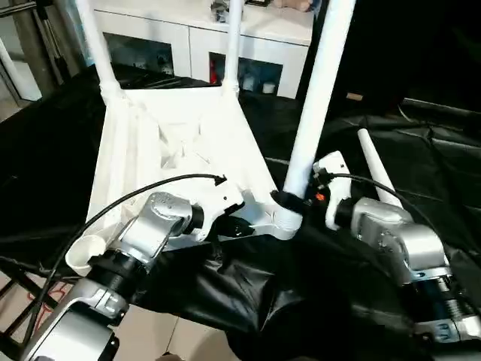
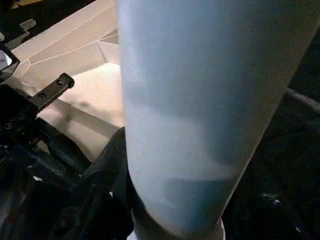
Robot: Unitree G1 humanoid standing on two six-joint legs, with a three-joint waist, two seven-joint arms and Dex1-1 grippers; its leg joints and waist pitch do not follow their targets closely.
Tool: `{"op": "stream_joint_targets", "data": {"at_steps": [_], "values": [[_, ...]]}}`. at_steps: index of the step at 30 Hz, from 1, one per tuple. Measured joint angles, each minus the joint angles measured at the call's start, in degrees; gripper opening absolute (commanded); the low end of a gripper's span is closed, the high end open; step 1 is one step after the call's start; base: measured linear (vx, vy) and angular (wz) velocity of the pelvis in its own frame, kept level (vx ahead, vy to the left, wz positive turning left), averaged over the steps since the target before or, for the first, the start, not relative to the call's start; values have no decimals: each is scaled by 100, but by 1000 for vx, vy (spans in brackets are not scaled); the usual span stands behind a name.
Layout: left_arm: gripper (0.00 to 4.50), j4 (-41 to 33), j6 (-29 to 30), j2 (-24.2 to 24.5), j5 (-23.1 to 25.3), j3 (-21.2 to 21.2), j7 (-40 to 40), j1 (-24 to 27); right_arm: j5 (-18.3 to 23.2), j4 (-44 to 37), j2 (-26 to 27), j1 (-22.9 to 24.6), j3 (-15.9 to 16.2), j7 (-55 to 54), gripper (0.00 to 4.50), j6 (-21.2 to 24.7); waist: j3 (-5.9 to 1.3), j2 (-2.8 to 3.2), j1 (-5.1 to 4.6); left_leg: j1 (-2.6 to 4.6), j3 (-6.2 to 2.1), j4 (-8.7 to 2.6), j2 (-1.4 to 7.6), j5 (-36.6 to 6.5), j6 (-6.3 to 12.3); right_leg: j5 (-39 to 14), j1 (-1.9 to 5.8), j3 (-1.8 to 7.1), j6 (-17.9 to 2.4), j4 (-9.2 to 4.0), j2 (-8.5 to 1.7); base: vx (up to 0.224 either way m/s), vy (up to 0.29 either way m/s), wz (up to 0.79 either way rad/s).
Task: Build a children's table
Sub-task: Insert table leg to table base
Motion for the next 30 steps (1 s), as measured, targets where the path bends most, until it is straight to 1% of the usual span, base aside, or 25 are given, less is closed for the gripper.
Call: {"op": "stream_joint_targets", "data": {"at_steps": [4, 8, 10, 12, 14, 16, 20, 25, 27, 30], "values": [[0, 15, -1, 5, -1, 3, -63, -12, -32, 125, 69, -3, -25, -25, 190, -145, -1, 0, -2, -1, 0, 0, 0, 0, 0, 0, 0, -1, 0, 0, 0, 0, 0, 0], [0, 10, 5, 34, -3, 28, -138, -10, 26, 440, 261, -63, -206, -67, 190, -274, -2, 4, -15, 0, -2, -2, 1, 0, 0, 0, -2, -5, -1, 0, 1, 0, 0, 0], [0, 10, 8, 43, -3, 32, -147, -10, 60, 557, 304, -109, -244, -62, 190, -296, -1, 4, -25, -1, -2, -2, 1, 0, 0, 1, -2, -5, -1, 1, 2, 0, 0, 0], [0, 10, 8, 46, -4, 39, -152, -10, 131, 589, 334, -107, -300, -61, 190, -286, -1, 4, -25, 2, -2, -2, 1, 0, 0, 1, -3, -8, -2, 1, 2, 0, 0, 0], [0, -2, 19, 47, -9, 49, -168, -10, 254, 586, 368, -53, -436, -52, 190, -254, -1, 4, -19, 2, -2, -2, 1, 0, 0, 1, -3, -9, -2, 0, 2, 0, 0, 0], [0, -13, 50, 45, -12, 50, -206, -10, 471, 571, 418, 101, -625, -35, 190, -253, 0, 6, -6, 1, -2, -2, 3, 0, 0, 1, -3, -7, -2, 0, 1, 0, 0, 0], [0, -14, 68, 21, -15, 52, -201, -10, 610, 571, 486, 260, -795, 10, 190, -336, -3, 15, 9, 1, -3, -8, 3, -1, 0, 1, -2, -8, -3, -2, 1, 0, 0, 0], [0, 36, 70, -31, -7, 51, -195, -14, 607, 539, 509, 529, -800, 91, 190, -811, -17, 47, 17, 4, -2, -17, 2, -1, -1, 1, 0, -8, -2, -11, 1, 0, 0, 0], [0, 47, 68, -39, -6, 51, -188, -19, 586, 536, 512, 581, -775, 87, 190, -953, -19, 48, 19, 4, -3, -18, 2, -1, 0, 1, 0, -10, -2, -12, 1, 0, 0, 0], [0, 108, 59, -65, -3, 51, -186, -44, 406, 488, 511, 730, -665, 40, 190, -1348, -24, 57, 22, 5, -3, -19, 0, -1, 0, 0, 5, -8, -1, -20, 1, 0, 0, 0]]}}
